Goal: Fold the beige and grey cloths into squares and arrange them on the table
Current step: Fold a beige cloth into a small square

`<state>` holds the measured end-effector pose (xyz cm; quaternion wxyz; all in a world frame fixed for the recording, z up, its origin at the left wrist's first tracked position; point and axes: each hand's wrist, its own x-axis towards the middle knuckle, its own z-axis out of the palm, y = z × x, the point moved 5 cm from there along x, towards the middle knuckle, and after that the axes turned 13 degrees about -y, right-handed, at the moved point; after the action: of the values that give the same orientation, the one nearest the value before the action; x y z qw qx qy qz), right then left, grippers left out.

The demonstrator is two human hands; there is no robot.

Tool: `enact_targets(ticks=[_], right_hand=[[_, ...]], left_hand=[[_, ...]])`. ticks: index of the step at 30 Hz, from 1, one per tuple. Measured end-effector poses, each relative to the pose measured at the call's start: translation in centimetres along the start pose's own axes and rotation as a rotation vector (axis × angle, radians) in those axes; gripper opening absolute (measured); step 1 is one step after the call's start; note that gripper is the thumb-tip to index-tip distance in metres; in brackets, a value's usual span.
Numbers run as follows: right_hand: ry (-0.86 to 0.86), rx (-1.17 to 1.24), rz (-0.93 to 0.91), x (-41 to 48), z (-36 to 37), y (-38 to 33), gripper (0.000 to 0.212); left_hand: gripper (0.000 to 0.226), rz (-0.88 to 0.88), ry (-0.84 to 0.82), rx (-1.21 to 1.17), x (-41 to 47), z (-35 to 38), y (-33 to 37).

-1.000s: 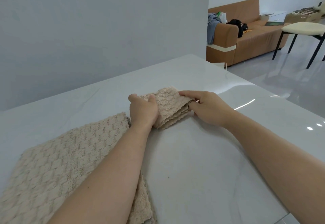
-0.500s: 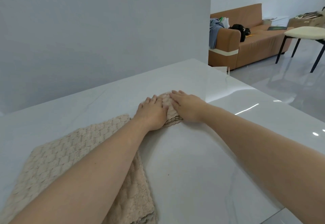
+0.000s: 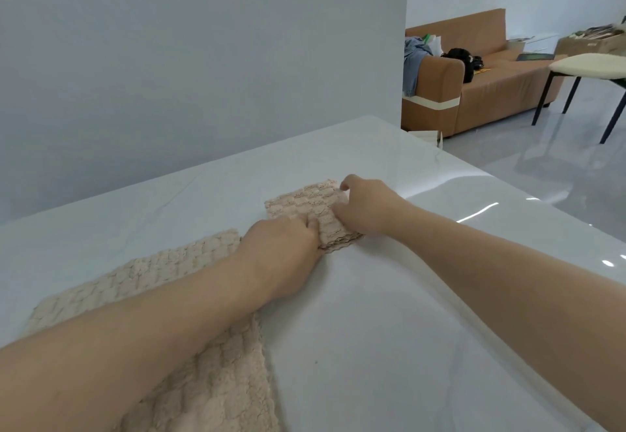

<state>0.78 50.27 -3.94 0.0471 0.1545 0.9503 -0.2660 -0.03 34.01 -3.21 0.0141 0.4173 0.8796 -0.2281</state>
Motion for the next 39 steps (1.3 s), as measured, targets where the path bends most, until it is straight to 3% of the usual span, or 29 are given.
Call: enact_targets(ticks=[2, 5, 10, 16, 20, 32, 35, 39], right_hand=[[-0.067, 0.018, -0.055, 0.6, 0.2, -0.2, 0.047], [-0.018, 0.007, -0.115, 2.0, -1.1, 0.1, 0.048], [0.075, -0.076, -0.039, 6.7, -4.4, 4.3, 0.044], [0.157, -0.251, 0.01, 11.4, -7.3, 7.9, 0.039], [0.229, -0.05, 0.016, 13.9, -8.3, 9.6, 0.041], [0.242, -0.102, 0.008, 14.7, -8.2, 8.9, 0.034], [0.218, -0.139, 0.022, 14.6, -7.9, 8.7, 0.033], [0.215, -0.175, 0.074, 14.1, -8.1, 8.8, 0.032]], left_hand=[[0.046, 0.007, 0.016, 0.022, 0.6, 0.6, 0.3], [0.046, 0.008, 0.05, -0.006, 3.0, 0.6, 0.1], [0.057, 0.032, 0.058, -0.107, 9.2, -1.0, 0.8], [0.049, 0.035, 0.08, -0.193, 17.7, -3.3, 1.2], [0.044, 0.013, 0.093, -0.171, 21.1, -3.7, 0.6], [0.033, -0.068, 0.084, 0.011, 20.2, -5.0, 1.4], [0.034, -0.049, 0.084, -0.053, 20.3, -4.5, 1.1], [0.052, -0.022, 0.008, -0.23, 19.9, -3.6, 0.5]])
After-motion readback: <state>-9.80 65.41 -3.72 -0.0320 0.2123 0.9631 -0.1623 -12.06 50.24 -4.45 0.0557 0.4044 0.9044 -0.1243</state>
